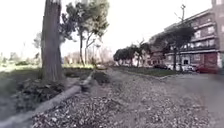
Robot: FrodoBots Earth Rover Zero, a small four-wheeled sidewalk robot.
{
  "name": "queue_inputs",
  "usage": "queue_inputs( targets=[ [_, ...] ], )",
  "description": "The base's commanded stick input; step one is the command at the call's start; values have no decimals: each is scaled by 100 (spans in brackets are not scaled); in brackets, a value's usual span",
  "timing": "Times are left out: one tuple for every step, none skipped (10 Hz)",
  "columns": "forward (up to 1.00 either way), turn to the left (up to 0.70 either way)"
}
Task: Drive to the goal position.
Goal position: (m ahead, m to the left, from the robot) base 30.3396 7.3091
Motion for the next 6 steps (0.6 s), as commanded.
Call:
queue_inputs(
  targets=[
    [70, -35],
    [70, -35],
    [70, -10],
    [70, 0],
    [70, 0],
    [70, 0]
  ],
)
